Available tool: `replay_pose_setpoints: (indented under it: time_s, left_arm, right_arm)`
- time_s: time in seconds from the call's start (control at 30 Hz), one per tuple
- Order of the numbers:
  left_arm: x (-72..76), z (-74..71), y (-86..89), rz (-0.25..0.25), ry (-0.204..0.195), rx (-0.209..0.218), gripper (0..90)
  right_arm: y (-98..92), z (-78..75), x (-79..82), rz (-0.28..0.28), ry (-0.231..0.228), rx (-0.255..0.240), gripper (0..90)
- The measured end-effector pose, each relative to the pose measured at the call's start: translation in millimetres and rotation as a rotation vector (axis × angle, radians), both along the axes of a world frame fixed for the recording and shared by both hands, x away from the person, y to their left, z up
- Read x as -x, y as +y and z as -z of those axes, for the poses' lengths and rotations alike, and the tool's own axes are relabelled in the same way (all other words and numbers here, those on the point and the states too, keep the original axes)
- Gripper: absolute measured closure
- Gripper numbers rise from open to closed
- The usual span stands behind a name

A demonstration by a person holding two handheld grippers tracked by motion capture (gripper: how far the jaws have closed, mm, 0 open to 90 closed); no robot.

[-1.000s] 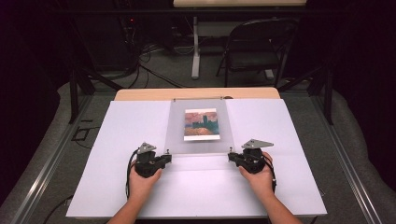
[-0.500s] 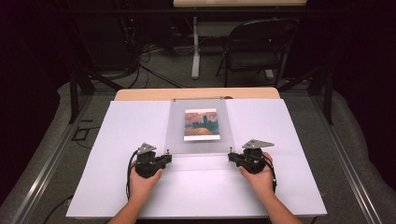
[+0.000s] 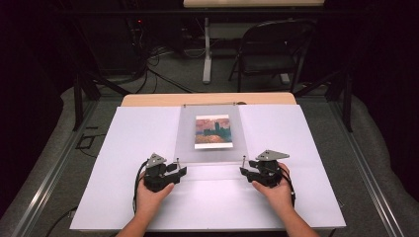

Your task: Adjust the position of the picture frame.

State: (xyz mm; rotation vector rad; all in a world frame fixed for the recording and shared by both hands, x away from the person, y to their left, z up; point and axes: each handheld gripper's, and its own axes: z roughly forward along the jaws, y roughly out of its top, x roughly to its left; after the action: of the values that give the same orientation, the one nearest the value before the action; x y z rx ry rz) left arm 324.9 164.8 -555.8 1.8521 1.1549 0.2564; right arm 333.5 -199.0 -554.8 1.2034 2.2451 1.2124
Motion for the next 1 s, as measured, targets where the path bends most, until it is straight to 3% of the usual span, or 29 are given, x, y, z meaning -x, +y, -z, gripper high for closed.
replay_pose_setpoints:
  time_s: [0.33, 0.67, 0.87, 1.0]
  left_arm:
    - [8.5, -1.8, 1.9, 0.009, -0.013, -0.007, 38.2]
    - [17.8, -6.6, 8.1, 0.028, 0.009, -0.003, 37.5]
    - [29.0, -13.6, 17.8, 0.027, -0.008, -0.013, 37.4]
    - [35.7, -16.6, 26.9, 0.014, -0.019, -0.023, 37.5]
  right_arm:
    - [3.7, -9.4, 9.6, -0.025, -0.046, 0.05, 43.1]
    - [-5.0, -14.3, 10.5, -0.017, -0.021, 0.015, 39.4]
    - [-16.5, -22.5, 28.9, -0.027, -0.048, 0.016, 39.5]
    - [-28.3, -29.0, 40.5, -0.003, -0.067, 0.011, 38.3]
